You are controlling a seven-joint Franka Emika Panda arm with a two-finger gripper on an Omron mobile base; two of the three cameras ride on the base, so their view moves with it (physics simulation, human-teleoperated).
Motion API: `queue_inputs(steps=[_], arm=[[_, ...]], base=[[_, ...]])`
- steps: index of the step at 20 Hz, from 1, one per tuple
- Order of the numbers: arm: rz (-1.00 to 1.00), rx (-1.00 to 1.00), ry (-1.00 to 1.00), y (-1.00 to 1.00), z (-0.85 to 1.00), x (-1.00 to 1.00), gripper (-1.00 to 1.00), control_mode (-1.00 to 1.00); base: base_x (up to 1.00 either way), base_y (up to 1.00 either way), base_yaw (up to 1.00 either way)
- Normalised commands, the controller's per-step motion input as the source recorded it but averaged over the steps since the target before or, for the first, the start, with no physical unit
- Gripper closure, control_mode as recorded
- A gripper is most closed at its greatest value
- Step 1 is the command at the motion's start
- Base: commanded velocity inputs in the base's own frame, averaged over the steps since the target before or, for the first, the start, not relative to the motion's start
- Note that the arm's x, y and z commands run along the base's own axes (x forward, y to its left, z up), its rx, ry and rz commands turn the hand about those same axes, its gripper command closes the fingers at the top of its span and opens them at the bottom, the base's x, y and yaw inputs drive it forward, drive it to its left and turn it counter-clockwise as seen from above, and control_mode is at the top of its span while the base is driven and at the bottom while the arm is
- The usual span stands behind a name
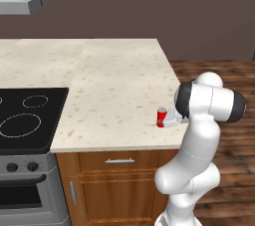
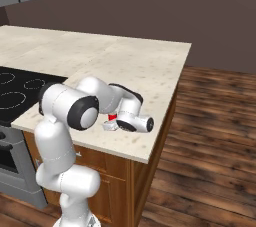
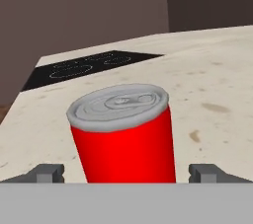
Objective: Pick the can, can from the counter and place them in the open cabinet.
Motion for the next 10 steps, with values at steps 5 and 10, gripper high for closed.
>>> queue_inputs(steps=[5,10], arm=[[0.00,0.02,0.00,0.04,0.00,0.00,1.00,-1.00],[0.00,0.00,0.00,0.00,0.00,0.02,1.00,-1.00]], base=[[0.00,0.00,0.00],[0.00,0.00,0.00]])
